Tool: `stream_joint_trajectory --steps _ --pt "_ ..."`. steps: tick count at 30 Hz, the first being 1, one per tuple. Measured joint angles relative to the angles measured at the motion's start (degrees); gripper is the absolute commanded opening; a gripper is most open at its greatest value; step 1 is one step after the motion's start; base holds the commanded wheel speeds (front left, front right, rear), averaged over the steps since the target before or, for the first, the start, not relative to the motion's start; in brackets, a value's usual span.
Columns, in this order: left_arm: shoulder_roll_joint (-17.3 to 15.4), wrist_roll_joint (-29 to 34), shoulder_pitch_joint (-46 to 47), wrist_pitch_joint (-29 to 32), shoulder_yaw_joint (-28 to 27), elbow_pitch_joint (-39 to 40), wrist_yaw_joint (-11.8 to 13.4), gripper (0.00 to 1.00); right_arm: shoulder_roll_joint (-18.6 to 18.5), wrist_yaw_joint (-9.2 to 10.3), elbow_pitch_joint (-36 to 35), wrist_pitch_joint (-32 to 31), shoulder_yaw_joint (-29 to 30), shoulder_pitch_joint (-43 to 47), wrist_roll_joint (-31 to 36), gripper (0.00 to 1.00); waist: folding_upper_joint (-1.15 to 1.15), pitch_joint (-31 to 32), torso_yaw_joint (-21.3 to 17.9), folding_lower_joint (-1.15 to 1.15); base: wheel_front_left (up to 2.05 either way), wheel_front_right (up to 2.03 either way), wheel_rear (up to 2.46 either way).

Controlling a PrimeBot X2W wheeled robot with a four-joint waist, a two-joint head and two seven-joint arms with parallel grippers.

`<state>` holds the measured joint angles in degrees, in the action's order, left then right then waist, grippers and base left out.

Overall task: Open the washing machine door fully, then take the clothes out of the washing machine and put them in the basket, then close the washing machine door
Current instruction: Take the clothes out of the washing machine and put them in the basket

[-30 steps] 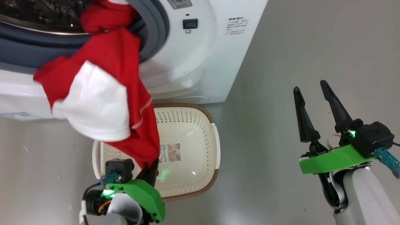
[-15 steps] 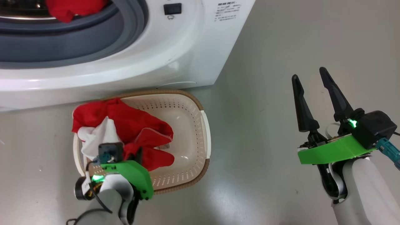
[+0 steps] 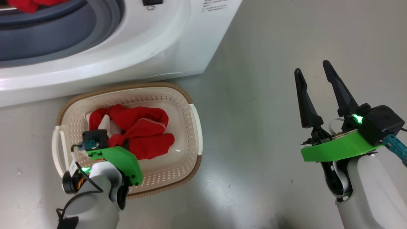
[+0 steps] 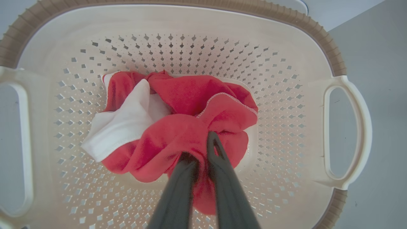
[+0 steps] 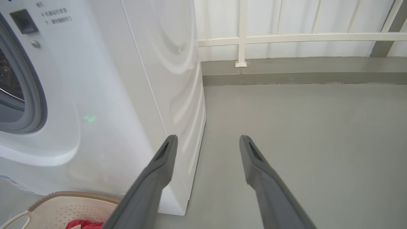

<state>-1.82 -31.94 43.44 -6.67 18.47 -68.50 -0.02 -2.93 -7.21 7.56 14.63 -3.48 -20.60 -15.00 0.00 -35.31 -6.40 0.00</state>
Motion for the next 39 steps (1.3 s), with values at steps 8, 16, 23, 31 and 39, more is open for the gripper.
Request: stream_joint_trajectory --steps 8,16,23,31,39 --pt "-0.1 0.0 2.2 -2.6 0.1 -3.0 -0.1 1.0 0.0 0.0 0.3 0.0 0.5 0.0 -0.1 1.0 0.0 -0.2 -0.8 0.0 0.0 0.0 0.0" --pt "-0.1 -0.4 2.7 -6.7 0.1 -2.9 -0.5 1.0 0.0 0.0 1.0 0.0 2.1 0.0 0.0 1.0 0.0 2.0 0.3 0.0 0.0 0.0 0.0" --pt "-0.2 -0.2 0.1 -7.6 -1.6 6.3 -0.8 1.0 0.0 0.0 2.0 0.0 2.6 0.5 0.4 1.0 0.0 5.8 2.1 0.0 0.0 0.0 0.0" --pt "-1.0 4.1 -10.4 -7.6 -5.2 22.4 1.2 1.0 0.0 0.0 3.7 0.0 2.9 2.7 1.1 1.0 0.0 10.8 3.7 0.0 0.0 0.0 0.0" --pt "-0.9 6.3 -18.9 -7.6 -8.1 33.3 2.1 1.0 0.0 0.0 4.9 0.0 3.2 4.9 1.5 1.0 0.0 16.0 4.9 0.0 0.0 0.0 0.0"
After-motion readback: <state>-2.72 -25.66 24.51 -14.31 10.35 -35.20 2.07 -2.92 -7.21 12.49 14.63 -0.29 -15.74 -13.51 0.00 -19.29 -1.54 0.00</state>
